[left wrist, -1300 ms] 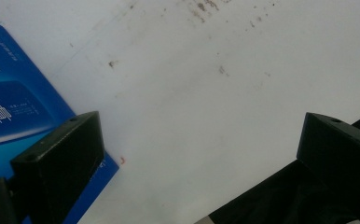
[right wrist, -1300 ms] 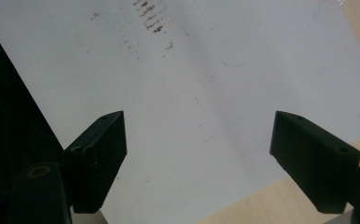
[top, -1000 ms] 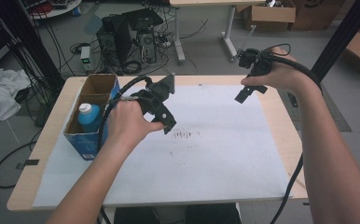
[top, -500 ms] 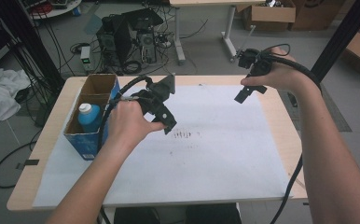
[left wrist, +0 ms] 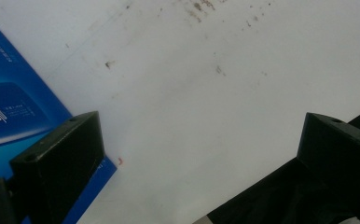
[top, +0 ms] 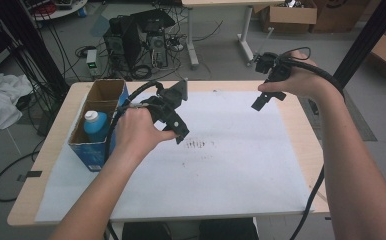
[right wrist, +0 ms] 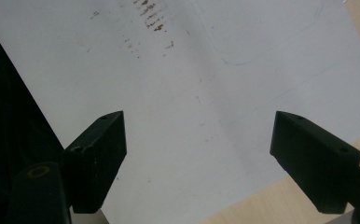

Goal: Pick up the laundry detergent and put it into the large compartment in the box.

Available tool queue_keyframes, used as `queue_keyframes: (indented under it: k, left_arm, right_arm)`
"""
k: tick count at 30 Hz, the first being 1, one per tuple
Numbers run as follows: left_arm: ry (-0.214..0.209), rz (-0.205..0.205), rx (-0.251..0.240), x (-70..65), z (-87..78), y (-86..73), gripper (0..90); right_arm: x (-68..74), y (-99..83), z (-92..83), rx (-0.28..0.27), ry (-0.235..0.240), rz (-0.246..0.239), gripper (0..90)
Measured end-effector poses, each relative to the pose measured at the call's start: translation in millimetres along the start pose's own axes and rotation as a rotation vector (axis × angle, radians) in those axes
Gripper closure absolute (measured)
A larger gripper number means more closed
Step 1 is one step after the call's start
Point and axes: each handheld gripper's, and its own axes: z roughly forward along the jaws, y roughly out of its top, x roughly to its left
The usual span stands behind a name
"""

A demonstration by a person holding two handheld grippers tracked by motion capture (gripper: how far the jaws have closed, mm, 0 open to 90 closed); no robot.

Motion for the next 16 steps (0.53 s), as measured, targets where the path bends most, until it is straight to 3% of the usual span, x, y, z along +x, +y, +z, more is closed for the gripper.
queue_keyframes:
  k: [16]
  left_arm:
    - [-0.003,-0.004,-0.006,-1.1,-0.5,-1.4,1.2]
  right_arm:
    - [1.3,-0.3,-0.6,-0.003,-0.001,-0.001,18.4]
